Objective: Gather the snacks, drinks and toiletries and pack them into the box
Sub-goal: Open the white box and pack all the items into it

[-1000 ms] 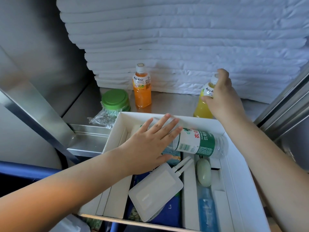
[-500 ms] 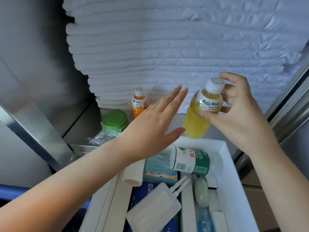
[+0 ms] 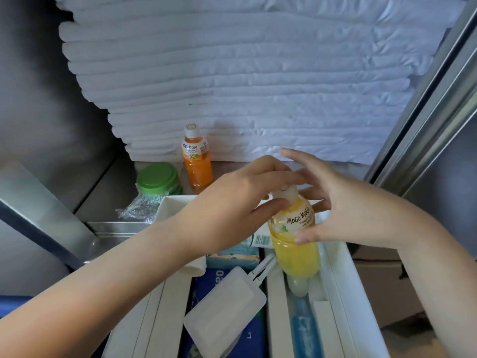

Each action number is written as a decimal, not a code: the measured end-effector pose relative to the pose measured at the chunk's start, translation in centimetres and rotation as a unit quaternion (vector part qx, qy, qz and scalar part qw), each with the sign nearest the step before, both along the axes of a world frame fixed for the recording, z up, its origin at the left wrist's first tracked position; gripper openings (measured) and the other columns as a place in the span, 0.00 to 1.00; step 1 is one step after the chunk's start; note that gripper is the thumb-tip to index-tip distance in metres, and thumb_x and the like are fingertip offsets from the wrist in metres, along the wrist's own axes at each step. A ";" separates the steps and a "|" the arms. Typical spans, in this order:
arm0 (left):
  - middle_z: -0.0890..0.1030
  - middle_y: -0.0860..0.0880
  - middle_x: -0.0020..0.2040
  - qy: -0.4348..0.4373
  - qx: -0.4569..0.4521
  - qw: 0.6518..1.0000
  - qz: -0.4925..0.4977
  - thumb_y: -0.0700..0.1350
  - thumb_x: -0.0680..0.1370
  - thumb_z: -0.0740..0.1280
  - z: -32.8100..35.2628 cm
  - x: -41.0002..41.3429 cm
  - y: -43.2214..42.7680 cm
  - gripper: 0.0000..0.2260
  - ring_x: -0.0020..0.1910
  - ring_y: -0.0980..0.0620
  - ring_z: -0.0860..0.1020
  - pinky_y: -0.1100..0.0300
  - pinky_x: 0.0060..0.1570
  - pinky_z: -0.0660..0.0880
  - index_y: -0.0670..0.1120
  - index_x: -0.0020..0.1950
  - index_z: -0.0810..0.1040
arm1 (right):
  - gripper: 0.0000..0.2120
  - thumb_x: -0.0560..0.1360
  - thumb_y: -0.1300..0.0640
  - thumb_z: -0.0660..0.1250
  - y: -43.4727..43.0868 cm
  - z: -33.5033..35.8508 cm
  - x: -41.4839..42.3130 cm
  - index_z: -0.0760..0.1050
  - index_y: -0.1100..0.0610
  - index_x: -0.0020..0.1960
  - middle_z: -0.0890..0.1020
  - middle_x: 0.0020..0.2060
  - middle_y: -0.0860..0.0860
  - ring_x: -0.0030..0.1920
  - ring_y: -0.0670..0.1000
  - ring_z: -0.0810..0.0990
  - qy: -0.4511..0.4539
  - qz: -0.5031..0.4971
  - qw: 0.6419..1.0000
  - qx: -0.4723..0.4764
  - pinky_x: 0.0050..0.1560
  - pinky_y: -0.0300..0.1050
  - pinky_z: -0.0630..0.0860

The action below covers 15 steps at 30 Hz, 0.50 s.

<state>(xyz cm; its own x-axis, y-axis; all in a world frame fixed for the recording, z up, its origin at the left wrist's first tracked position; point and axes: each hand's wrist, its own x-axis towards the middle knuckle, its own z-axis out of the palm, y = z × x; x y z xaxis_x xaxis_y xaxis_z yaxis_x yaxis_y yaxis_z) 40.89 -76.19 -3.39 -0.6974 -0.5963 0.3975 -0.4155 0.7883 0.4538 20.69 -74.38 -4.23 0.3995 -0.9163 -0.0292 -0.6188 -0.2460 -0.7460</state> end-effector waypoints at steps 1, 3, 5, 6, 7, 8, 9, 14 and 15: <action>0.73 0.56 0.58 0.005 0.015 1.000 0.002 0.42 0.77 0.66 -0.2 0.0 0.1 0.16 0.52 0.58 0.76 0.57 0.49 0.75 0.50 0.65 0.74 | 0.52 0.54 0.40 0.78 0.2 -0.3 -0.1 0.49 0.24 0.67 0.71 0.63 0.32 0.60 0.36 0.74 0.003 0.001 1.000 0.001 0.61 0.49 0.73; 0.73 0.55 0.56 0.025 0.042 0.999 0.003 0.41 0.77 0.67 -0.5 0.2 0.2 0.14 0.53 0.58 0.76 0.60 0.50 0.76 0.49 0.62 0.76 | 0.46 0.56 0.37 0.76 0.6 -0.9 -0.4 0.53 0.26 0.67 0.70 0.63 0.30 0.62 0.35 0.72 0.006 0.005 1.000 -0.002 0.63 0.49 0.70; 0.73 0.56 0.55 0.047 0.059 0.997 0.002 0.41 0.76 0.68 -0.7 0.5 0.4 0.12 0.53 0.58 0.76 0.63 0.50 0.76 0.48 0.60 0.76 | 0.41 0.57 0.33 0.74 1.1 -1.7 -1.0 0.56 0.27 0.65 0.69 0.63 0.28 0.64 0.32 0.68 0.030 0.006 1.000 0.000 0.65 0.45 0.68; 0.73 0.57 0.55 0.057 0.065 0.996 0.002 0.41 0.76 0.68 -0.8 0.7 0.5 0.12 0.53 0.58 0.75 0.64 0.50 0.76 0.48 0.59 0.76 | 0.40 0.57 0.32 0.73 1.4 -2.1 -1.2 0.56 0.25 0.63 0.68 0.61 0.26 0.63 0.29 0.66 0.061 0.004 0.998 0.002 0.64 0.40 0.67; 0.73 0.58 0.55 0.067 0.071 0.995 0.002 0.41 0.76 0.68 -0.9 0.9 0.7 0.11 0.54 0.58 0.75 0.66 0.49 0.76 0.49 0.59 0.76 | 0.38 0.57 0.32 0.73 1.6 -2.6 -1.4 0.55 0.24 0.61 0.68 0.60 0.24 0.61 0.27 0.66 0.097 0.004 0.995 0.001 0.60 0.34 0.67; 0.73 0.58 0.55 0.074 0.075 0.994 0.004 0.41 0.76 0.68 -1.0 1.1 0.9 0.11 0.54 0.58 0.75 0.67 0.49 0.76 0.49 0.58 0.76 | 0.36 0.58 0.33 0.73 1.8 -3.0 -1.5 0.56 0.24 0.59 0.68 0.58 0.23 0.59 0.26 0.65 0.128 0.004 0.992 -0.003 0.56 0.29 0.67; 0.73 0.58 0.54 0.079 0.076 0.994 0.007 0.42 0.76 0.68 -1.2 1.3 1.0 0.11 0.54 0.59 0.75 0.68 0.48 0.76 0.49 0.58 0.76 | 0.33 0.59 0.35 0.73 1.9 -3.3 -1.6 0.57 0.24 0.57 0.68 0.56 0.23 0.58 0.26 0.65 0.148 0.007 0.989 -0.007 0.51 0.25 0.67; 0.74 0.57 0.53 0.098 0.086 0.991 0.030 0.45 0.74 0.69 -1.6 1.7 1.8 0.10 0.52 0.58 0.76 0.68 0.45 0.77 0.49 0.55 0.77 | 0.28 0.63 0.39 0.73 1.8 -4.0 -1.9 0.59 0.23 0.53 0.68 0.53 0.21 0.56 0.23 0.65 0.151 0.021 0.988 -0.010 0.50 0.17 0.63; 0.74 0.57 0.52 0.101 0.091 0.990 0.031 0.46 0.73 0.70 -1.6 1.9 2.0 0.10 0.51 0.57 0.76 0.68 0.45 0.77 0.49 0.54 0.77 | 0.28 0.63 0.40 0.74 1.6 -4.1 -2.0 0.61 0.23 0.53 0.69 0.54 0.22 0.56 0.24 0.67 0.148 0.027 0.989 -0.007 0.51 0.19 0.64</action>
<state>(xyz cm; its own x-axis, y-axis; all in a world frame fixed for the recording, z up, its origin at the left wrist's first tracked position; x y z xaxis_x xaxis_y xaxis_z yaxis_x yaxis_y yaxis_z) 42.77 -74.24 -4.96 -0.5748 -0.7104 0.4061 -0.3470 0.6611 0.6652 18.71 -72.76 -8.31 0.4245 -0.8947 -0.1391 -0.7945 -0.2944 -0.5311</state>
